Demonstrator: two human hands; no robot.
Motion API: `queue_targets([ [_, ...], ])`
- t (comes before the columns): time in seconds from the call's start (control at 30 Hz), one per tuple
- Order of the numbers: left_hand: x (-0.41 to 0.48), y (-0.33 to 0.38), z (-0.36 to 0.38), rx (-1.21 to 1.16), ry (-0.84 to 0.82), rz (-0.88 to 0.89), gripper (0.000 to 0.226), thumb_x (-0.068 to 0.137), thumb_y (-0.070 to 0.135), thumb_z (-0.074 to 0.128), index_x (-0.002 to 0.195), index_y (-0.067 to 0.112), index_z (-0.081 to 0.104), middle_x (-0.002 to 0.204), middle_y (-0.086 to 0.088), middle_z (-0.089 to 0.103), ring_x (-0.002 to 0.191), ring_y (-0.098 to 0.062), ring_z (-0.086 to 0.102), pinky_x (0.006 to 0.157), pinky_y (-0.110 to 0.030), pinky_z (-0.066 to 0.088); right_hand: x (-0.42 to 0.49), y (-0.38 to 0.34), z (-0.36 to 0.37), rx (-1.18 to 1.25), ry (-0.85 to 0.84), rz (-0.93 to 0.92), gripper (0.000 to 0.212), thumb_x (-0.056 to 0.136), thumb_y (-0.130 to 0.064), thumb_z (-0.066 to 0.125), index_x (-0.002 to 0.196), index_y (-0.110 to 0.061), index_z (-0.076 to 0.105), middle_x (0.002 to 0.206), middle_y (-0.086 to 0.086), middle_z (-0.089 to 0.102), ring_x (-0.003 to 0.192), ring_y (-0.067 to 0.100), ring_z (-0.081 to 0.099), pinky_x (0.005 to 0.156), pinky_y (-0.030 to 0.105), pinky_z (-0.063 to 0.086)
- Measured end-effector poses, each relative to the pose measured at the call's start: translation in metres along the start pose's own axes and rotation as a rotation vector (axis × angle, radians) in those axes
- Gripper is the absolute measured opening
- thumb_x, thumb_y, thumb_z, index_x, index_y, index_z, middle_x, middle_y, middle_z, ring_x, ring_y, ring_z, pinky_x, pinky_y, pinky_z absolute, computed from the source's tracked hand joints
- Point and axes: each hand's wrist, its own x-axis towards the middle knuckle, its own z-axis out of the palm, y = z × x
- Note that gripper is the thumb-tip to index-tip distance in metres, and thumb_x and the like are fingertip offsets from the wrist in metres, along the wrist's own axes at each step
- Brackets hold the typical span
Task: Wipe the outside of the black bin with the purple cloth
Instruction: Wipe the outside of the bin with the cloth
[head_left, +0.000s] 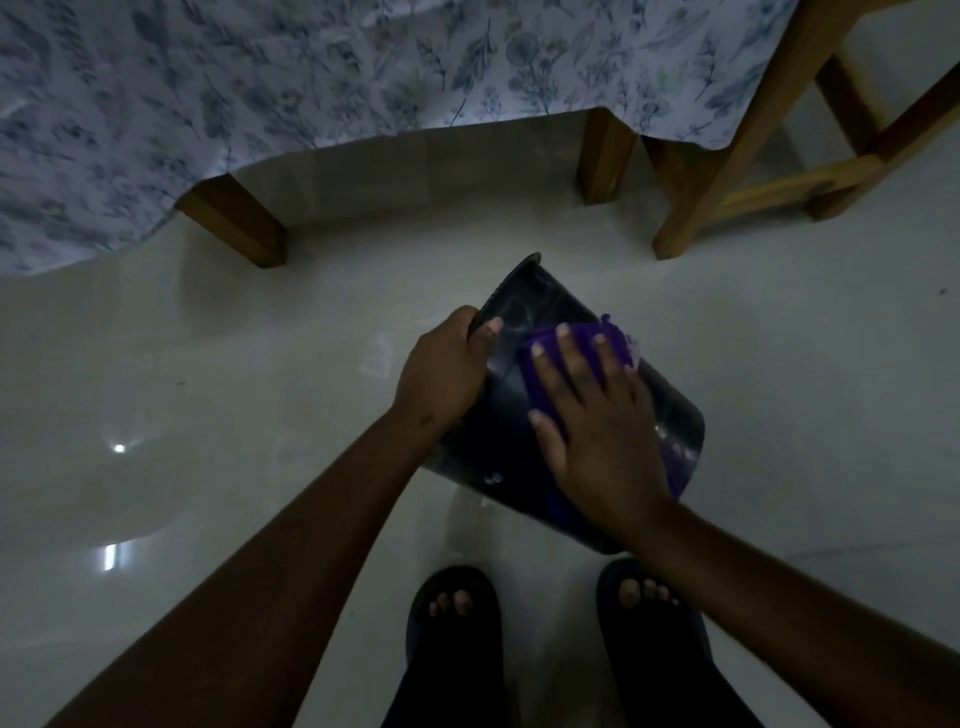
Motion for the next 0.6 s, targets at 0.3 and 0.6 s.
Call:
queue_targets([
  [0.3, 0.008, 0.014, 0.009, -0.014, 0.047, -0.066, 0.031, 0.101, 0.038, 0.037, 0.088, 0.014, 0.050, 0.081, -0.003, 0.058, 0.073, -0.021, 0.054, 0.065, -0.030, 0.038, 0.054, 0.035, -0.009, 0.128, 0.010, 0.195, 0.058, 0.100, -0.045, 0.022, 0.152, -0.019, 0.024, 0.158, 0.008, 0.031, 0.144, 0.027, 0.033, 0.117, 0.045, 0.028],
  [0.6, 0.021, 0.021, 0.013, 0.090, 0.049, -0.044, 0.033, 0.100, 0.039, 0.038, 0.096, 0.011, 0.055, 0.085, -0.004, 0.059, 0.076, -0.022, 0.055, 0.067, -0.029, 0.039, 0.047, 0.012, -0.008, 0.105, 0.052, 0.126, 0.057, 0.100, -0.044, 0.027, 0.152, -0.021, 0.025, 0.159, 0.007, 0.030, 0.145, 0.027, 0.030, 0.118, 0.046, 0.026],
])
